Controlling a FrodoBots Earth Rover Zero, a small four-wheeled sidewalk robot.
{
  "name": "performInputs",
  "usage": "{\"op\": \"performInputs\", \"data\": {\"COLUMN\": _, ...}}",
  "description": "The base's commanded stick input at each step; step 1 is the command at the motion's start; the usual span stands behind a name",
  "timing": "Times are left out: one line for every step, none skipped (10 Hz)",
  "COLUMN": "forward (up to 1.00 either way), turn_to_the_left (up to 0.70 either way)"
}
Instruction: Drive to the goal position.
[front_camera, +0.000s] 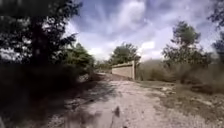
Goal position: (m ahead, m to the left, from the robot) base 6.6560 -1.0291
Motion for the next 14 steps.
{"op": "performInputs", "data": {"forward": 1.0, "turn_to_the_left": 0.0}}
{"op": "performInputs", "data": {"forward": 1.0, "turn_to_the_left": 0.0}}
{"op": "performInputs", "data": {"forward": 1.0, "turn_to_the_left": 0.0}}
{"op": "performInputs", "data": {"forward": 1.0, "turn_to_the_left": -0.23}}
{"op": "performInputs", "data": {"forward": 1.0, "turn_to_the_left": -0.4}}
{"op": "performInputs", "data": {"forward": 1.0, "turn_to_the_left": -0.29}}
{"op": "performInputs", "data": {"forward": 1.0, "turn_to_the_left": -0.08}}
{"op": "performInputs", "data": {"forward": 1.0, "turn_to_the_left": 0.0}}
{"op": "performInputs", "data": {"forward": 1.0, "turn_to_the_left": 0.0}}
{"op": "performInputs", "data": {"forward": 1.0, "turn_to_the_left": 0.0}}
{"op": "performInputs", "data": {"forward": 1.0, "turn_to_the_left": 0.0}}
{"op": "performInputs", "data": {"forward": 1.0, "turn_to_the_left": 0.0}}
{"op": "performInputs", "data": {"forward": 1.0, "turn_to_the_left": 0.0}}
{"op": "performInputs", "data": {"forward": 1.0, "turn_to_the_left": 0.0}}
